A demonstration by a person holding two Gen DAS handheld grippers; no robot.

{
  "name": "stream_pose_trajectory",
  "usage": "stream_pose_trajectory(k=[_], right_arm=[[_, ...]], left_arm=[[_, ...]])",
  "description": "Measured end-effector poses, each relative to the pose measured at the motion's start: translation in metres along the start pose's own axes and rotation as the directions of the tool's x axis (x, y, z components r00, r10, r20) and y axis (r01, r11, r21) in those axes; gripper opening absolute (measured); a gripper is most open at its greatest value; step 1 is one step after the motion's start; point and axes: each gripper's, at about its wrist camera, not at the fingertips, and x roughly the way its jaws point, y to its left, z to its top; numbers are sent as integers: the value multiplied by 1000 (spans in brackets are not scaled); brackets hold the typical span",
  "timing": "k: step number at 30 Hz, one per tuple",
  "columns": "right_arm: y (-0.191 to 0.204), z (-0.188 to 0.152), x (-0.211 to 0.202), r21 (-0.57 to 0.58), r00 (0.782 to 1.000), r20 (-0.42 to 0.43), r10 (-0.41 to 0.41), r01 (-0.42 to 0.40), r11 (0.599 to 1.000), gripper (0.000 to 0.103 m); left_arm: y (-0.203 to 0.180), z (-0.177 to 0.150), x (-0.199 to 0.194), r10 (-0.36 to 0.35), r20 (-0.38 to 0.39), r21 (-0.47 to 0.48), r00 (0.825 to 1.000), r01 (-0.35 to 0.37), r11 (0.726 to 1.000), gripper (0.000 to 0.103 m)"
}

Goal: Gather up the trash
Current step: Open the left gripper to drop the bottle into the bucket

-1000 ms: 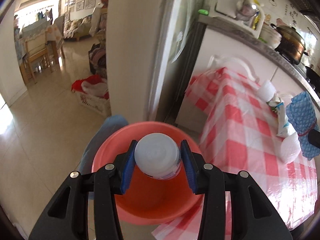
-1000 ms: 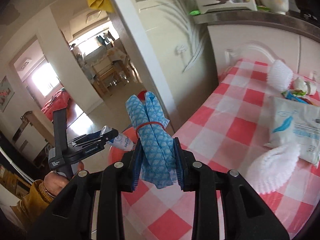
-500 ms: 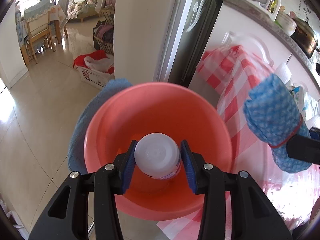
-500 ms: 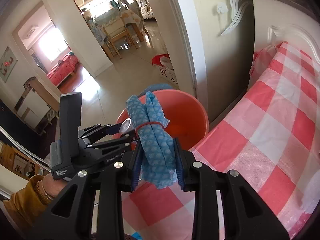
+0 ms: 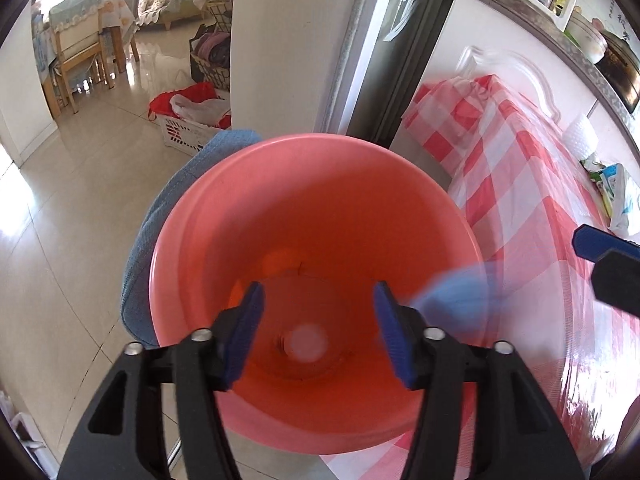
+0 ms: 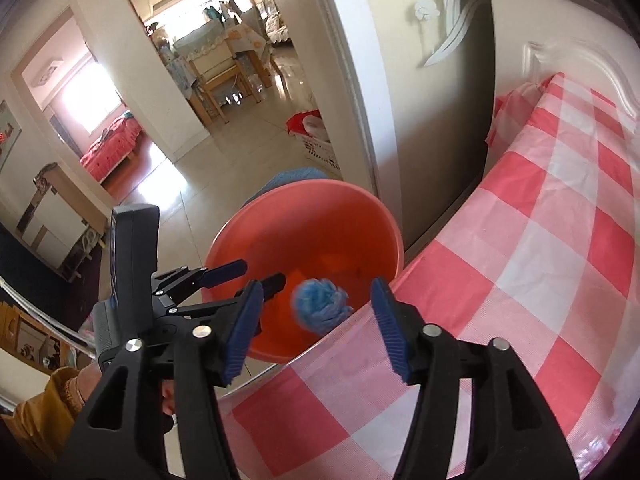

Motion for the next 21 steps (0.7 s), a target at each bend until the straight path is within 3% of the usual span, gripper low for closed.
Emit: stream_pose_trajectory(k=[2, 9, 15, 21], right_arm=[[-6, -2, -7, 30, 1000, 26, 9, -10, 999, 63], [-32, -17, -48, 100, 989, 150, -8, -7, 995, 74], [-48, -34, -83, 132, 966, 256, -31, -4, 991, 81], [-57, -52, -103, 141, 943, 330, -43, -4, 990, 87]], left_arm=[[2, 0, -3, 2, 13, -9, 1000, -2, 1000, 76], [24, -1, -28, -93, 120, -160, 988, 112, 981, 89], [32, -2, -61, -102, 237, -236, 966, 159, 959, 91], [7, -2, -80, -85, 201, -182, 976, 123, 976, 92]])
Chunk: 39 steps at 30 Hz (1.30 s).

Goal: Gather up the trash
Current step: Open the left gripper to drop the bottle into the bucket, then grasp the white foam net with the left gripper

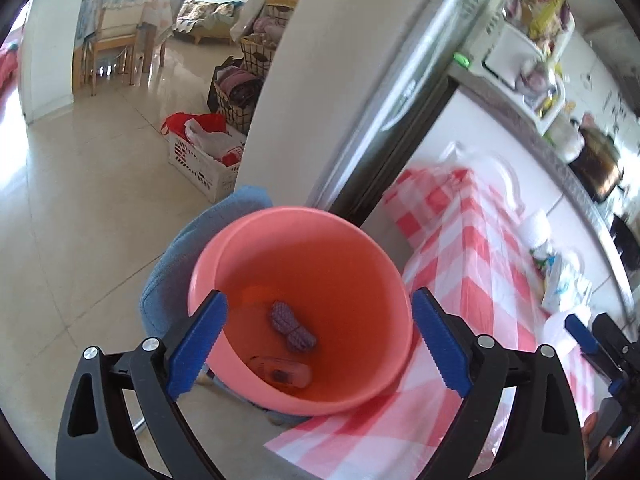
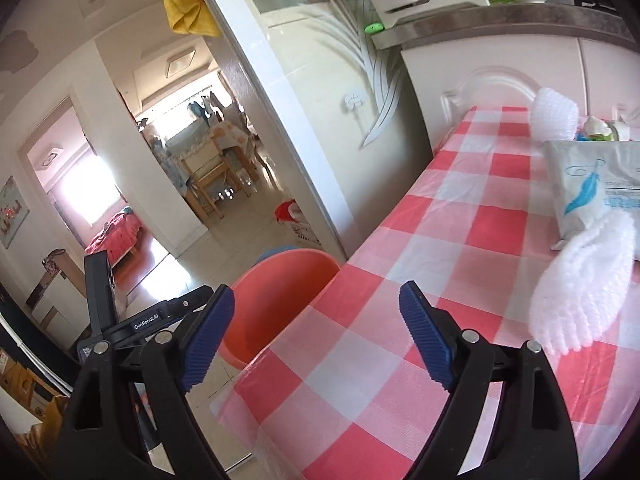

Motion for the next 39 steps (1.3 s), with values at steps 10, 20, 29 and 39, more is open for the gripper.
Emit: stream_pose_trajectory(k=[10, 20, 29, 39], right_arm=[[-34, -1, -41, 48, 993, 106, -54, 49, 998, 87], [-96, 3, -97, 187, 963, 237, -129, 85, 979, 87], [-173, 6, -144, 363, 924, 306, -230, 111, 925, 87], [-254, -7, -154, 536, 938, 300, -176, -13, 844, 70]], left_arm=[[-68, -7, -6, -57, -48, 86, 997, 61, 994, 92], [-137, -23, -10, -95, -71, 203, 993, 108, 973, 92], [-214, -49, -6, -179, -140, 371, 974, 219, 903, 92], [-291, -90, 13, -200, -217, 537, 955, 288, 793, 92]])
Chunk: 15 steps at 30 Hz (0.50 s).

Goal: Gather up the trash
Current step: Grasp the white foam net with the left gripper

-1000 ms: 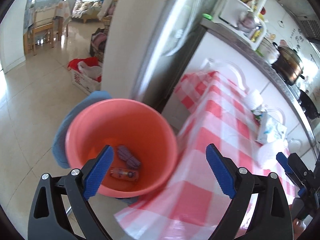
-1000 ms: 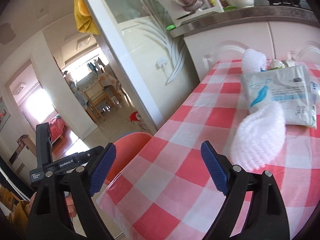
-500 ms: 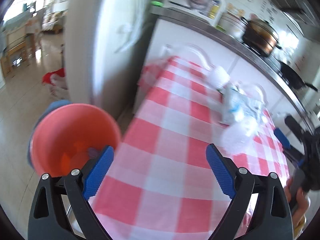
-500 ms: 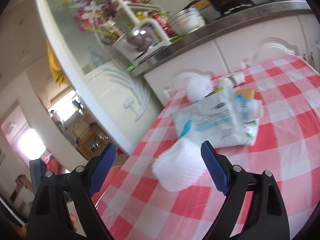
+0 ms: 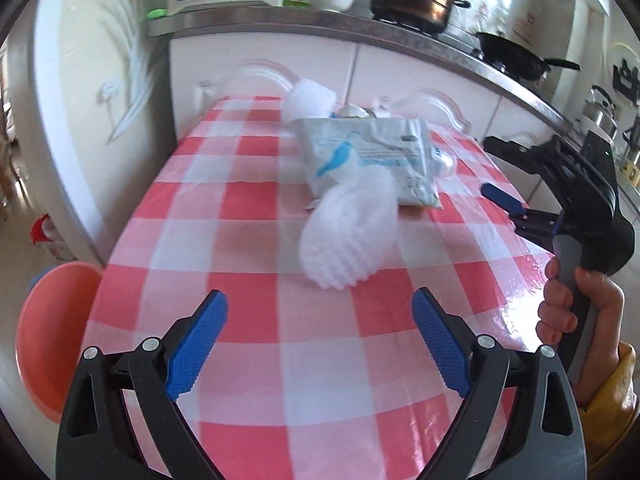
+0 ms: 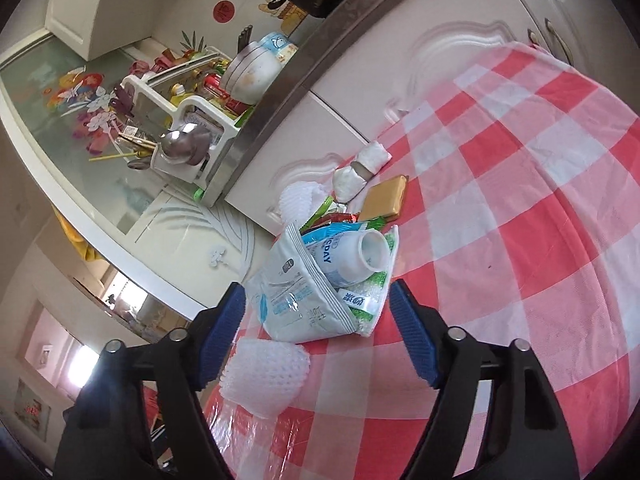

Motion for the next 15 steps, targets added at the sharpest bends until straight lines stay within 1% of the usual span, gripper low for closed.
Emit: stream_pose_trajectory(k=[1, 4, 8, 13, 15], right_arm=[[-3, 1, 2, 10, 1000, -8, 12, -12, 1000, 66], [-1, 1, 9, -4, 999, -42, 29, -29, 1000, 59], [3, -3, 23, -25, 995, -99, 28, -31, 999, 56], [-7, 2, 26, 6, 997, -77, 12, -12, 1000, 56], [-7, 5, 25, -9, 998, -59, -1, 1, 1000, 56]], left_arm=[[-3, 1, 4, 0, -5, 6, 1000, 0, 1000, 92], [-11, 5, 16, -2, -14, 8, 1000, 2, 1000, 92], [-18, 11, 31, -10, -25, 15, 1000, 10, 1000, 92], [-22, 18, 47, -15, -33, 6, 999, 15, 1000, 92], [-22, 21, 52, -13, -35, 1, 999, 13, 1000, 92]])
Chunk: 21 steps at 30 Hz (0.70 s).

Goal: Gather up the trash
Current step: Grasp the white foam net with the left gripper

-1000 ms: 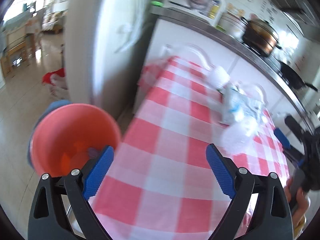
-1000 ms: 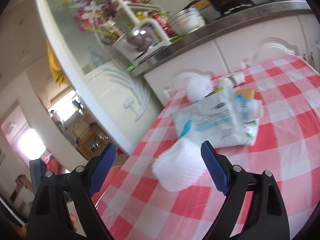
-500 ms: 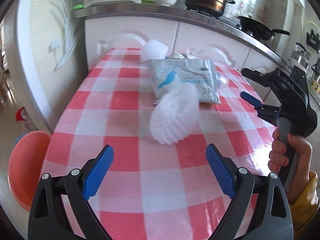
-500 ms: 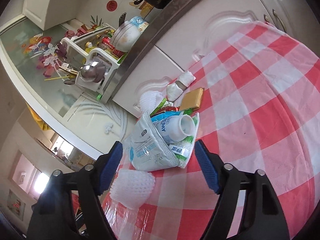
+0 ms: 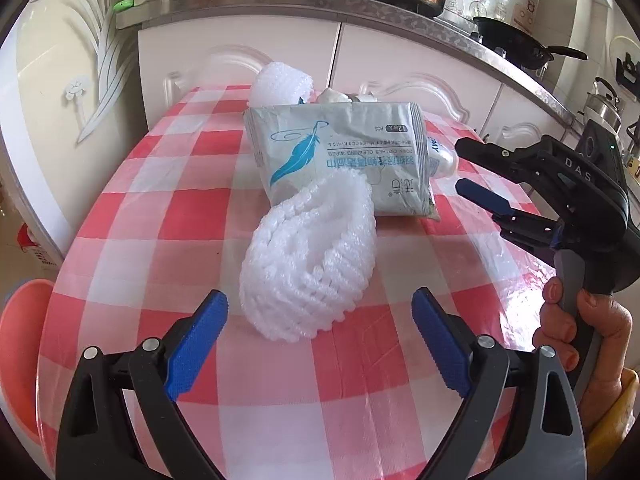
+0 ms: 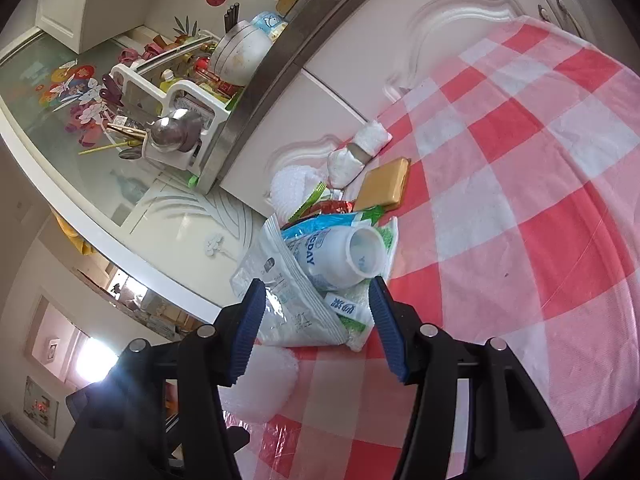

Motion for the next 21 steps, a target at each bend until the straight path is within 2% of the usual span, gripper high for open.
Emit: stream_pose_trajectory(k=[8, 10, 14, 18, 21], right_arm=[[4, 5, 0, -58, 998, 38, -49, 51, 997, 55], [6, 4, 1, -69, 999, 36, -40, 42, 997, 55], [23, -1, 6, -152, 998, 15, -55, 57, 987, 52], [27, -9, 15, -166, 997, -25, -76, 71, 984, 46], [28, -12, 16, -169, 996, -33, -83, 76, 983, 46]], left_arm=[[3, 11, 12, 17, 20, -35, 1000, -16, 999, 92], [3, 12, 15, 14, 22, -38, 1000, -14, 999, 82], [3, 12, 21, 17, 17, -46, 1000, -16, 999, 77], [4, 12, 21, 11, 29, -51, 1000, -10, 999, 71], [6, 11, 21, 17, 35, -55, 999, -15, 998, 64]])
